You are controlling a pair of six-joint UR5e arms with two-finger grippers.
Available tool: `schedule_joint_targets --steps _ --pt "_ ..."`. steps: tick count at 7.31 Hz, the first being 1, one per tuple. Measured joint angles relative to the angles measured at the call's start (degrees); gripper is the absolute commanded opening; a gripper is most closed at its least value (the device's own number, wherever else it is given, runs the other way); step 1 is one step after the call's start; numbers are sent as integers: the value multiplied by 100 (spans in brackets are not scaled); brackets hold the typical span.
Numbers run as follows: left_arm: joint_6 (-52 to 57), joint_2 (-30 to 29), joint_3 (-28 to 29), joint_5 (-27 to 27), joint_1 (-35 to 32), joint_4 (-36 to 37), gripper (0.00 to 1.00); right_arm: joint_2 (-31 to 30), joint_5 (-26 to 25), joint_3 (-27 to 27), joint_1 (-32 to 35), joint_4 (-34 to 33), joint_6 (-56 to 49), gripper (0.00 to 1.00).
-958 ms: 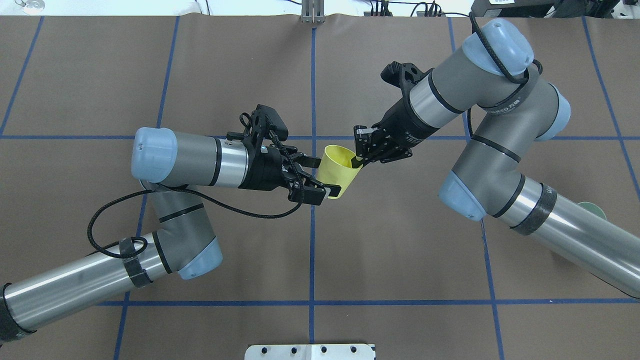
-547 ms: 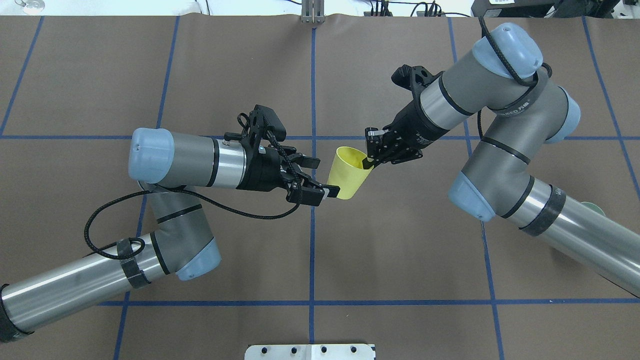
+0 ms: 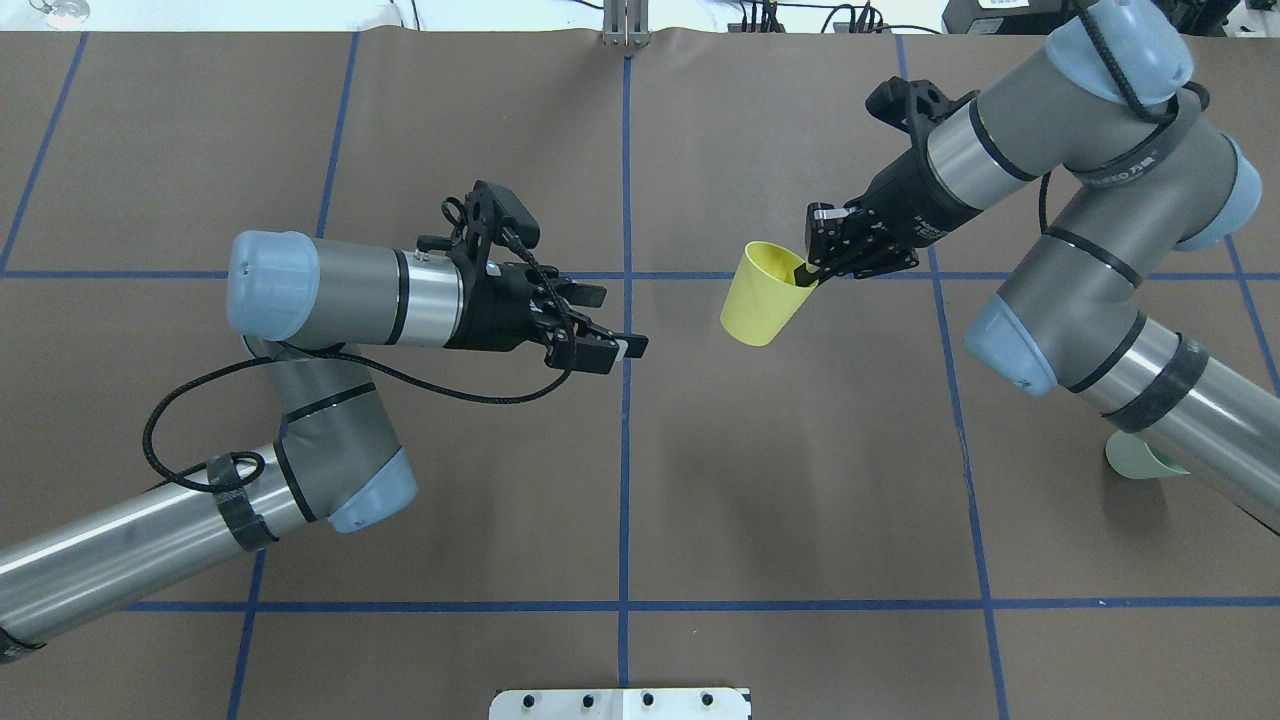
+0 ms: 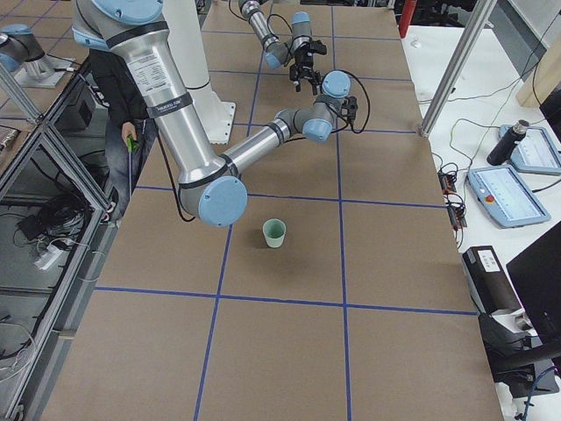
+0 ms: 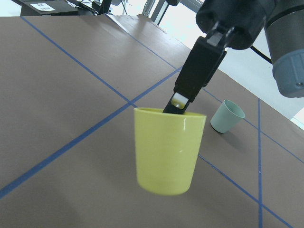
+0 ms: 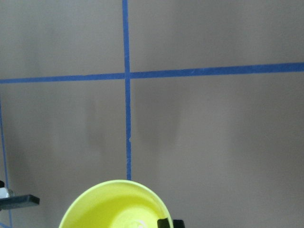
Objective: Transfer and stack yellow cup on green cup
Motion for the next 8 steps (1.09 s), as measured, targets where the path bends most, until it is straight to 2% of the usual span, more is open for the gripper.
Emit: schedule_joint_targets --steps 3,5,6,8 --pt "-61 383 14 302 -712 738 99 -71 -114 28 555 -21 -677 0" --pt "-61 539 -2 390 -1239 1421 99 -206 -503 38 855 -156 -1566 0" --pt "-76 572 -11 555 -1409 1791 99 -267 -736 70 977 -528 -2267 0" --pt "-101 591 -35 952 -1659 2597 99 -526 -1299 428 1072 -1719 -3730 0"
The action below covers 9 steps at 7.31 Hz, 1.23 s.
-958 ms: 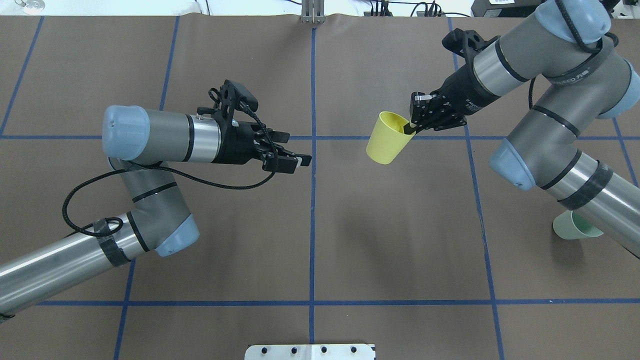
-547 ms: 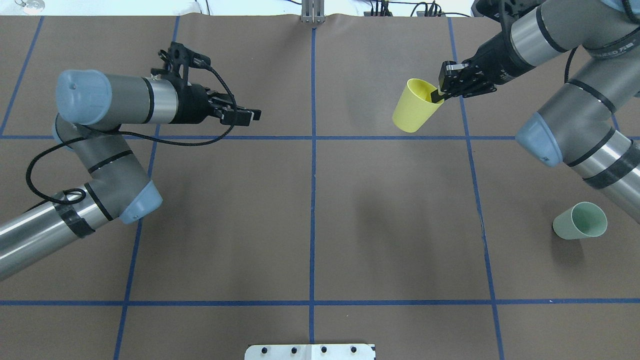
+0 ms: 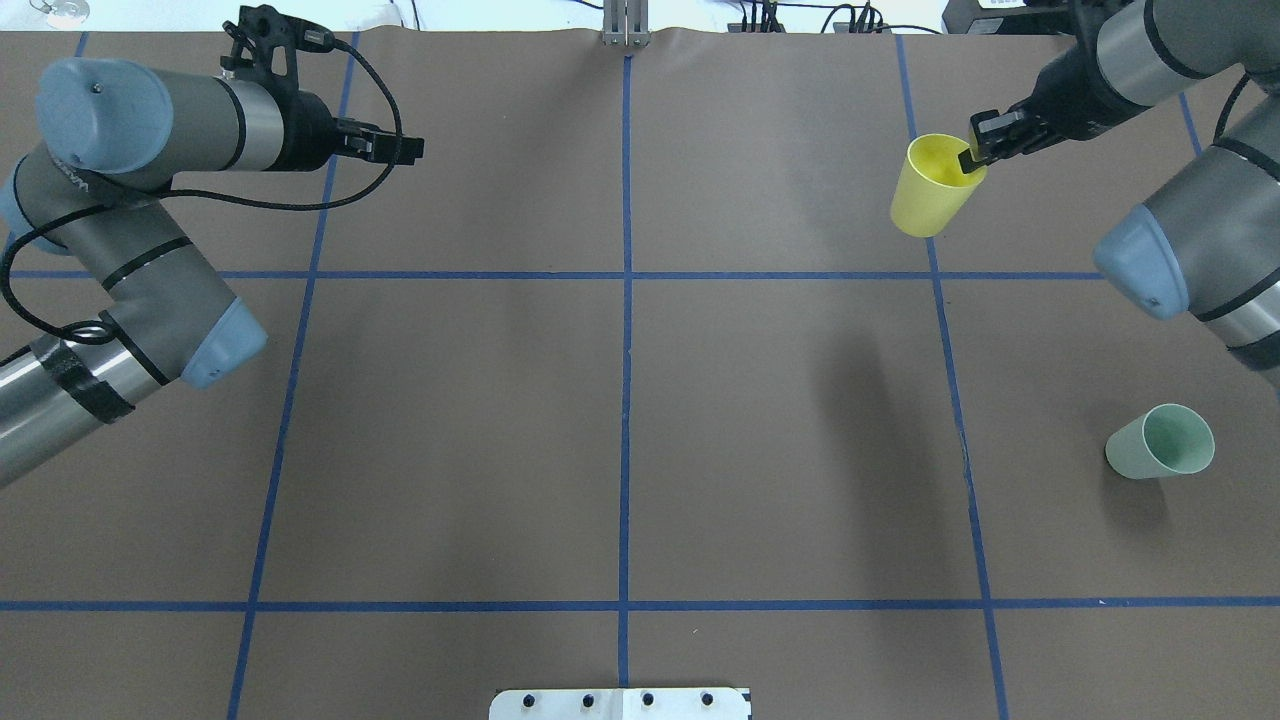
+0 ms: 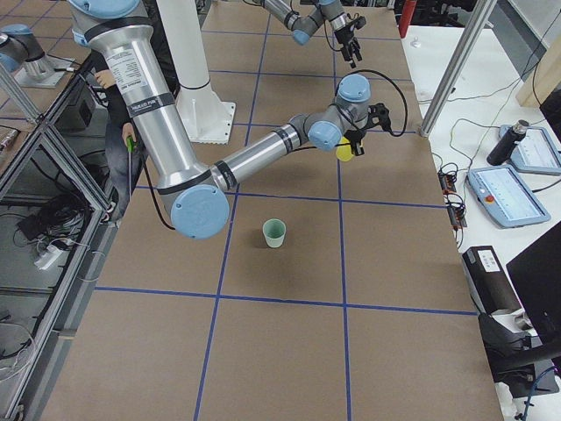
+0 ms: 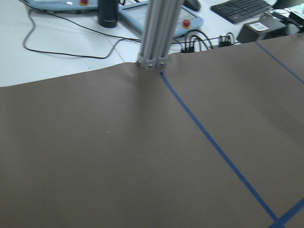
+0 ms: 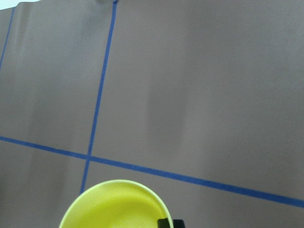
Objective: Transfer and stack yellow cup on green cup
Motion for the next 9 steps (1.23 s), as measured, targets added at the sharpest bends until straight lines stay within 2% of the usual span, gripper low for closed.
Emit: schedule_joint_targets --steps 2,3,5,7,9 --pt "54 -3 -49 68 -374 893 99 -500 -416 451 45 -987 -1136 0" --pt "74 -24 -64 53 -481 1330 99 -763 -472 604 79 -1167 -1415 0" --pt "537 -60 -67 -250 -774 2188 99 -1327 -468 973 226 -1257 -1713 0" --pt "1551 -60 -66 -665 -1229 2901 99 -1876 -425 1358 427 -1230 -1958 0" --pt "1868 -64 -78 -847 -1396 3237 100 -2243 -431 1748 470 -1169 -1916 0"
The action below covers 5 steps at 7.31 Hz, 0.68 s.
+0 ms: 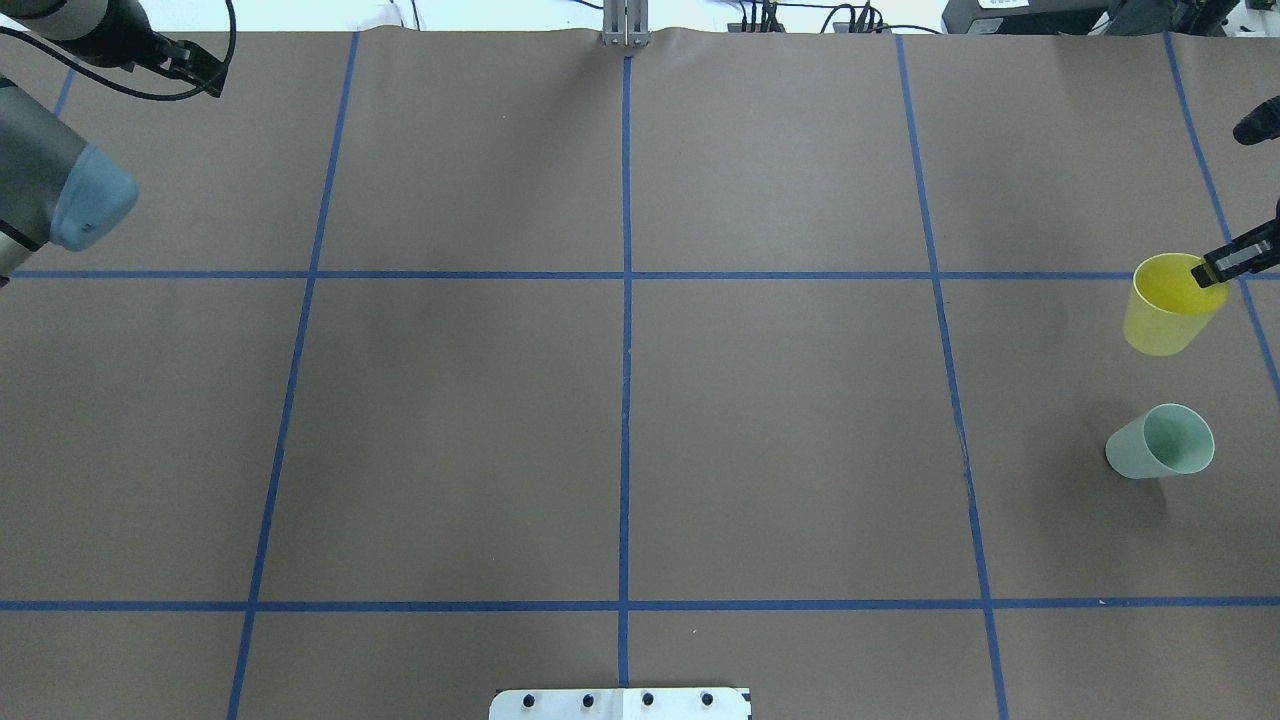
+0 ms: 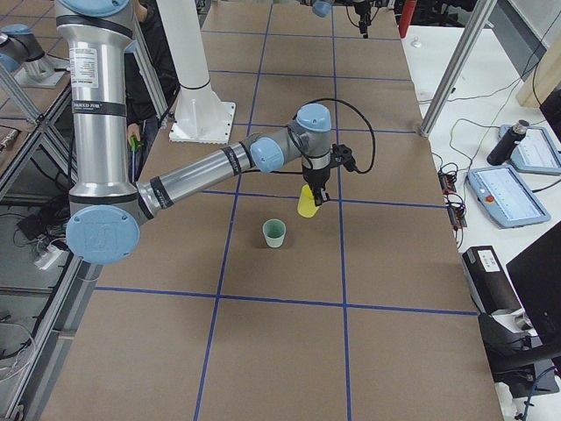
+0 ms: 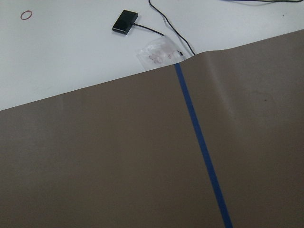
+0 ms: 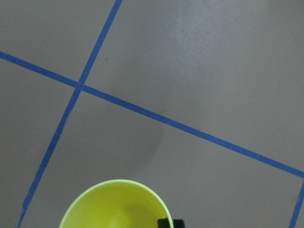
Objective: Transfer and stack yellow cup on green cup
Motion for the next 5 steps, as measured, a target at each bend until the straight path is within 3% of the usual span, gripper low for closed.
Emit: schedule_joint_targets --steps 2,4,5 --pt "42 -1 -3 -193 -86 53 100 -477 -1 185 5 755 453 0" --pt "47 -1 -2 -244 -107 59 100 -972 240 -190 6 2129 923 0" --pt "47 4 -1 -250 -109 57 100 -1066 477 -338 21 2450 990 0"
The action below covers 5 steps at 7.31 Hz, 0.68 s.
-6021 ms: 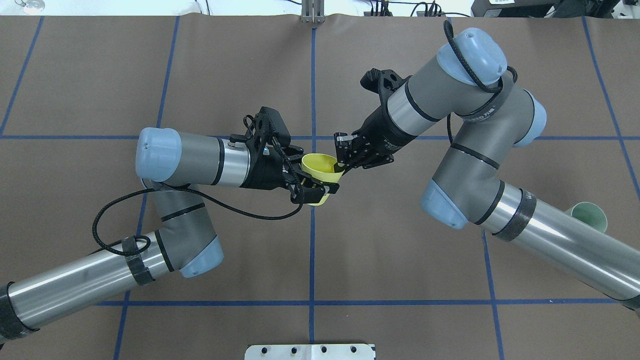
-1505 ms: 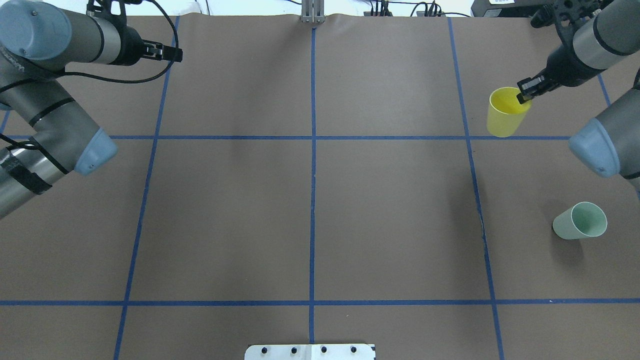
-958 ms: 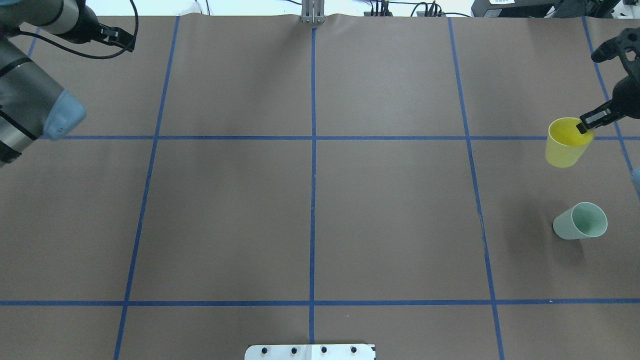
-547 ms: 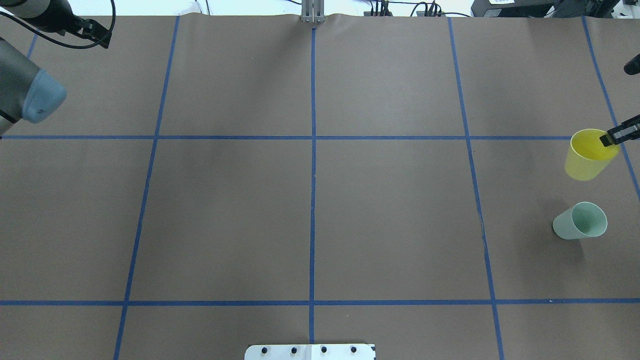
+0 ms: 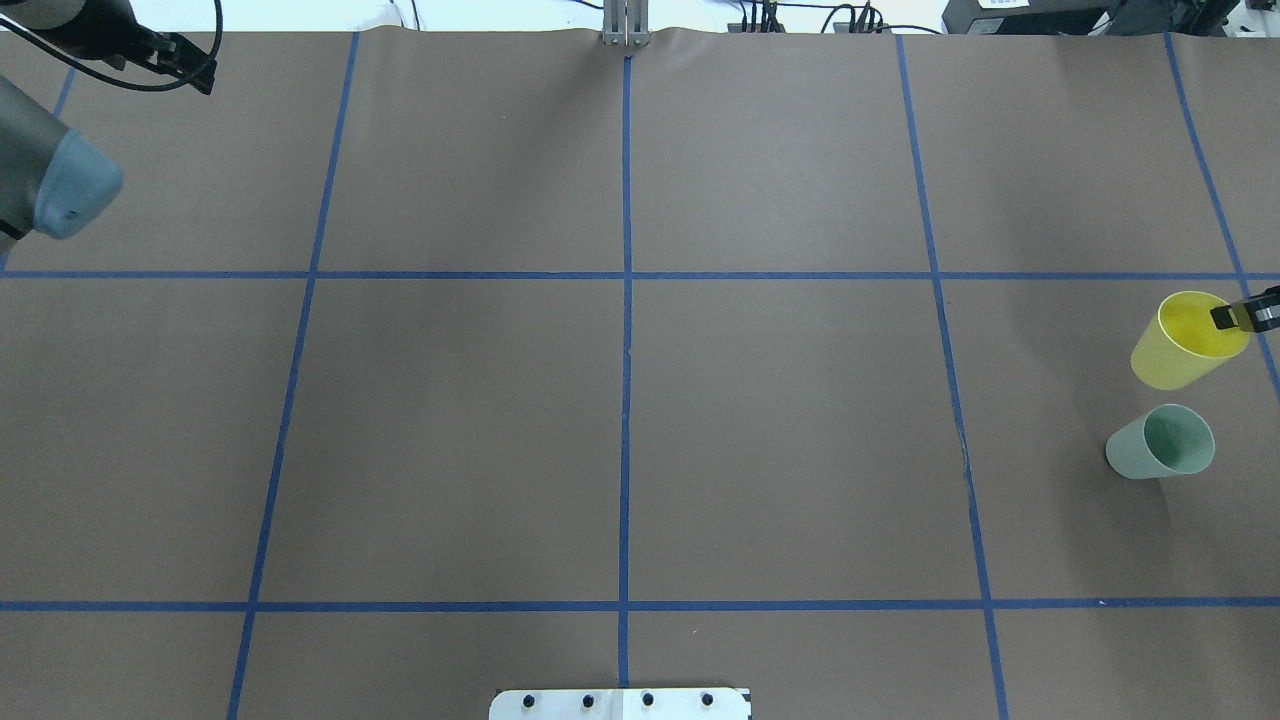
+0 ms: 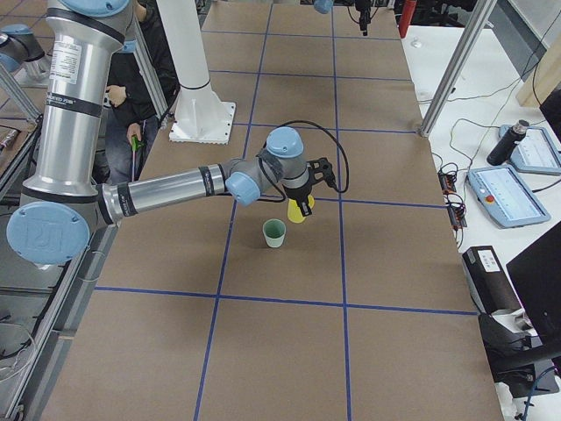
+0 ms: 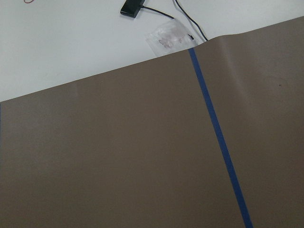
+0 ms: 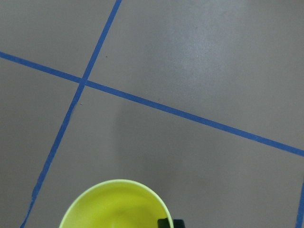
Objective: Transfer and stack yellow cup on green cup
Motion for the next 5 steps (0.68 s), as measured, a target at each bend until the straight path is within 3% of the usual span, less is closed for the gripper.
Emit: schedule_joint_targets --steps 2,5 --pt "0 5 0 -7 -2 -6 100 -62 339 -61 74 68 29 0" --pt "0 -1 0 -9 -2 -16 100 -309 426 -29 121 74 19 0"
